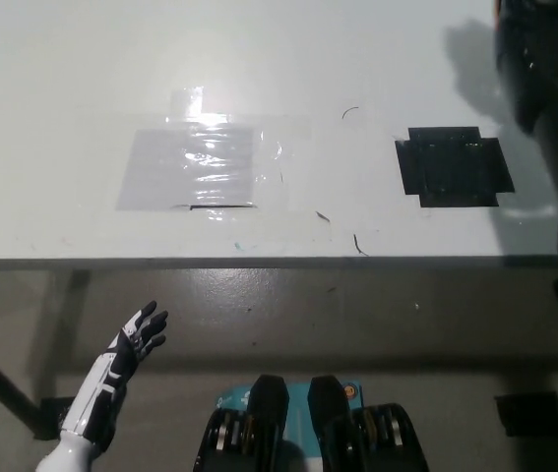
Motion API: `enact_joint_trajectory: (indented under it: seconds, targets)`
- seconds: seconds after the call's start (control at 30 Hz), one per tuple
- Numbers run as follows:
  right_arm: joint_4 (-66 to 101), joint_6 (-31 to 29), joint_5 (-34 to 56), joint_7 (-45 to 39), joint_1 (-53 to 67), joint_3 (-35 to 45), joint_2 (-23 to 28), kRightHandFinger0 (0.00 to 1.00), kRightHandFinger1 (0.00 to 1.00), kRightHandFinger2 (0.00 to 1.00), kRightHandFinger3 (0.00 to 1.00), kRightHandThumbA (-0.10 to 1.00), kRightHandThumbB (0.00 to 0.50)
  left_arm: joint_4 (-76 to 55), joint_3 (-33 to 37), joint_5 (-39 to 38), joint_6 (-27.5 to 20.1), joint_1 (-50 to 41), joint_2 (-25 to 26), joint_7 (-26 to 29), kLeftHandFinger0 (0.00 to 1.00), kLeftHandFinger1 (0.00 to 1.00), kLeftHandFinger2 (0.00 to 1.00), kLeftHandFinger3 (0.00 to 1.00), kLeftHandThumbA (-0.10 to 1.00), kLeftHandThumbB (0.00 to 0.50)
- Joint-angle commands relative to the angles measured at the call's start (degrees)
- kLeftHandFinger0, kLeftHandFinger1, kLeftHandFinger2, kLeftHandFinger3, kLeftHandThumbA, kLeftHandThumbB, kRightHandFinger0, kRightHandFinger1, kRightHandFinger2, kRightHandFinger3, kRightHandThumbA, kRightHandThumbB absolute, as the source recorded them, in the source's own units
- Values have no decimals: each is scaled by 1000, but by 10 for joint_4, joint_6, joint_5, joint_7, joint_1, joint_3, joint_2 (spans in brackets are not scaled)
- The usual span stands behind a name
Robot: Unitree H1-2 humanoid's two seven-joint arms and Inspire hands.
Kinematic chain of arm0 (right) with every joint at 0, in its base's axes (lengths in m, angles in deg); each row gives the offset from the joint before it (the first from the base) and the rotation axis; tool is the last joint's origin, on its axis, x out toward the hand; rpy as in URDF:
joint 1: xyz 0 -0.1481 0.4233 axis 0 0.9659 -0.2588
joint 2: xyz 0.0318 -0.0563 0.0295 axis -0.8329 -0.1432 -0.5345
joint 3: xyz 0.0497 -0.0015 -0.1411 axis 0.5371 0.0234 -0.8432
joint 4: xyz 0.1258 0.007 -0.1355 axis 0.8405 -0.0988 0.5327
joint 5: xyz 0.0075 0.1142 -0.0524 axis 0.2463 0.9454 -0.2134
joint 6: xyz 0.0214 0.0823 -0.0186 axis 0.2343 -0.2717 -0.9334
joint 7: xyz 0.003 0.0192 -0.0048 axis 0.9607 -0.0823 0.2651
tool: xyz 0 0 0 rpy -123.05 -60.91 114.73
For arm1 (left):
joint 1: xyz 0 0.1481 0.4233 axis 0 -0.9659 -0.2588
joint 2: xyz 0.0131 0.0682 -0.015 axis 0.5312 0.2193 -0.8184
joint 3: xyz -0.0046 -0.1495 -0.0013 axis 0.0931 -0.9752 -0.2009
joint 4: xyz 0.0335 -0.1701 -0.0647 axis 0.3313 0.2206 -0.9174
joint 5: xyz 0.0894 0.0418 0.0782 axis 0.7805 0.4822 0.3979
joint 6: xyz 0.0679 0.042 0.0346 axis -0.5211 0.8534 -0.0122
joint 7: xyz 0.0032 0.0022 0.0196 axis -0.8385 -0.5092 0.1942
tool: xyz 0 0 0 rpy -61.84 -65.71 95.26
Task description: The robot uses it right hand to pick up an extended orange duster kept in the middle of the desk and presses its handle against the desk to collapse it
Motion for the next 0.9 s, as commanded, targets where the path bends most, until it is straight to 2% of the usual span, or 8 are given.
enact_joint_trajectory:
  seconds: [0.0,0.13,0.2,0.33,0.37,0.57,0.7,0.87]
  targets:
    - [9,-60,132,-47,-18,80,-19,0,189,575,407,-100,117,-19,-3,-3,-19,2,5,-1,1000,1000,1000,1000,1000,332]
    - [11,-55,132,-47,-14,96,-24,0,200,601,406,-100,117,-19,-3,-2,-19,2,5,0,1000,1000,1000,1000,1000,337]
    - [4,-71,145,-53,5,109,-36,0,203,578,504,-100,81,-19,-4,-6,-18,3,3,-1,1000,1000,1000,1000,1000,349]
    - [-3,-84,150,-49,20,108,-41,0,223,590,551,-100,83,-22,-5,-7,-16,2,3,0,1000,1000,1000,1000,1000,353]
    - [-5,-89,152,-49,24,107,-42,0,198,548,502,-100,76,-23,-5,-6,-16,2,4,0,1000,1000,1000,1000,1000,361]
    - [-12,-116,163,-64,51,100,-46,0,233,579,540,-100,87,-23,-7,-3,-20,4,5,1,1000,1000,1000,1000,1000,361]
    - [-4,-119,164,-72,67,92,-47,0,204,549,499,-100,70,-23,-7,-4,-21,6,6,0,1000,1000,1000,1000,1000,356]
    - [13,-119,157,-75,93,79,-52,0,184,518,452,-100,91,-19,-7,-8,-21,9,6,-2,1000,1000,1000,1000,1000,360]
